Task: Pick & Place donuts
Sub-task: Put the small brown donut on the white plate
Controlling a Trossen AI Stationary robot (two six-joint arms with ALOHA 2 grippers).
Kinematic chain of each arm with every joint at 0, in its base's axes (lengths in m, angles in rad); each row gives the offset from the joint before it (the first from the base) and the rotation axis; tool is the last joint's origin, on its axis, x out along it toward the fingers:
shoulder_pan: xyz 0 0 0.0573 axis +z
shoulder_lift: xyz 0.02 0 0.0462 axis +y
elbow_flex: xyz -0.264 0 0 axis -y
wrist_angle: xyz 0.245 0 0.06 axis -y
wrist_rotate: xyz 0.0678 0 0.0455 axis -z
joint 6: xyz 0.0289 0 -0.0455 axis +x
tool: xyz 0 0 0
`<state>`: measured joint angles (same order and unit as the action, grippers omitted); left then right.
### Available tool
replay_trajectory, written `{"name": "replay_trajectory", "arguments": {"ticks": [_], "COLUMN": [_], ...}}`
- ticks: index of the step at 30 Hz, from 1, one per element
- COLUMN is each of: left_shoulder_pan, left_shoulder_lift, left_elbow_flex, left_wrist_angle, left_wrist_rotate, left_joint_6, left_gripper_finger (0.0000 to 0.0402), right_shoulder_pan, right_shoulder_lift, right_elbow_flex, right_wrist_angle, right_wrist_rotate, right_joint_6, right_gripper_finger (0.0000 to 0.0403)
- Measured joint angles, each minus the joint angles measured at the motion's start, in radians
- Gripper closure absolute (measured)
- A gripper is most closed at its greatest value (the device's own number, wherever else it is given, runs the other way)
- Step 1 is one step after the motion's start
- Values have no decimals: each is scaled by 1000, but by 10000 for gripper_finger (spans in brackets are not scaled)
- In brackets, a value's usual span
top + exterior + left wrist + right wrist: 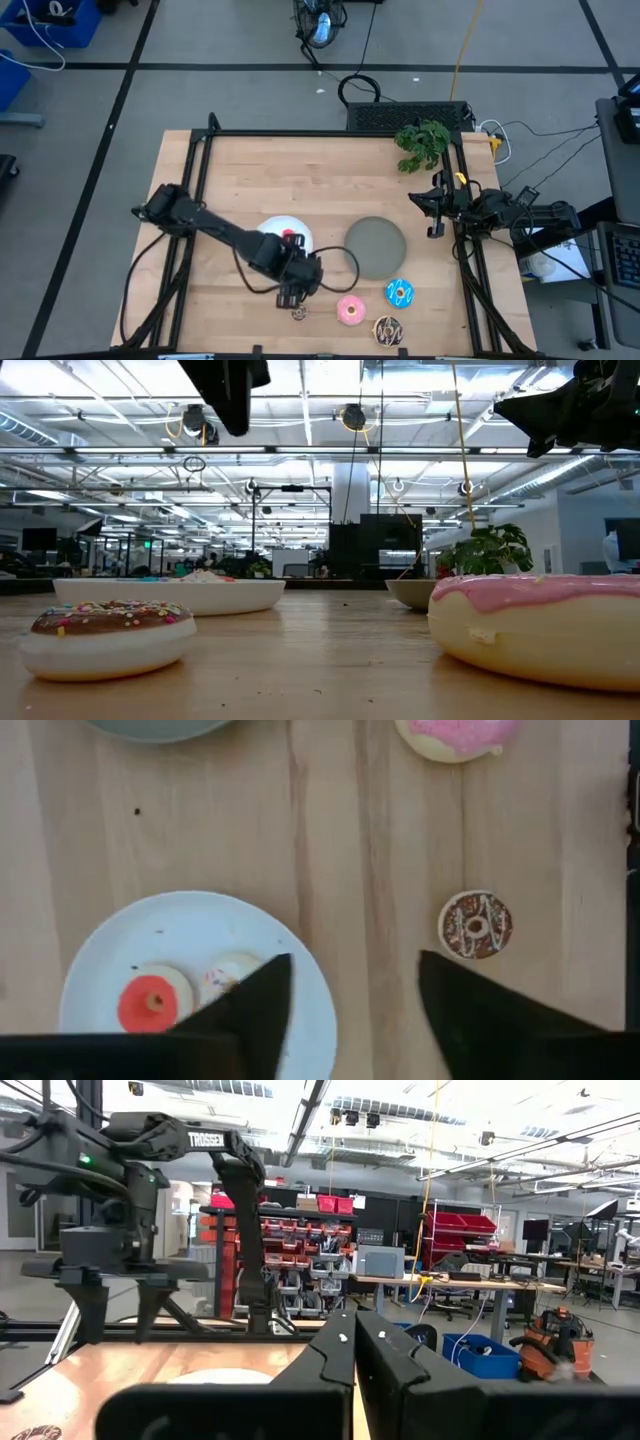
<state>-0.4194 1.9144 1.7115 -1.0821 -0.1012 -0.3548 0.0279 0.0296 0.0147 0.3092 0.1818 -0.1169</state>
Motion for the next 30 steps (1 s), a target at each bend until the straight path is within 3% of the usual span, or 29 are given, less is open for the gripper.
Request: {"name": "replay_trajectory", "arguments": {"ticks": [7,9,15,21,26,30], "left_shoulder_pan": [-42,-49,-66,-79,-130,-153], "left_shoulder_lift": [0,0,0,0,0,0], "left_elbow_flex": [0,0,-1,-1,-1,-1], "left_wrist_angle": [1,1,25,103,107,108], "left_wrist_rotate": [-47,-54,-112,-138,-306,-334], "left_joint_6": [-47,-47,-44,-39,-23,-18], "left_gripper_finger": [369,392,382,397,388,384], "right_shoulder_pan": [0,0,0,0,0,0], "right_shoulder_lift": [0,0,0,0,0,0], "right_elbow_flex": [0,0,0,0,0,0], "right_wrist_angle": [0,0,10,12,13,11], "right_wrist_rotate": [0,4,4,3,2,1], "right_joint_6": [0,0,0,0,0,0], "right_gripper_finger": [403,403,403,403,403,403]}}
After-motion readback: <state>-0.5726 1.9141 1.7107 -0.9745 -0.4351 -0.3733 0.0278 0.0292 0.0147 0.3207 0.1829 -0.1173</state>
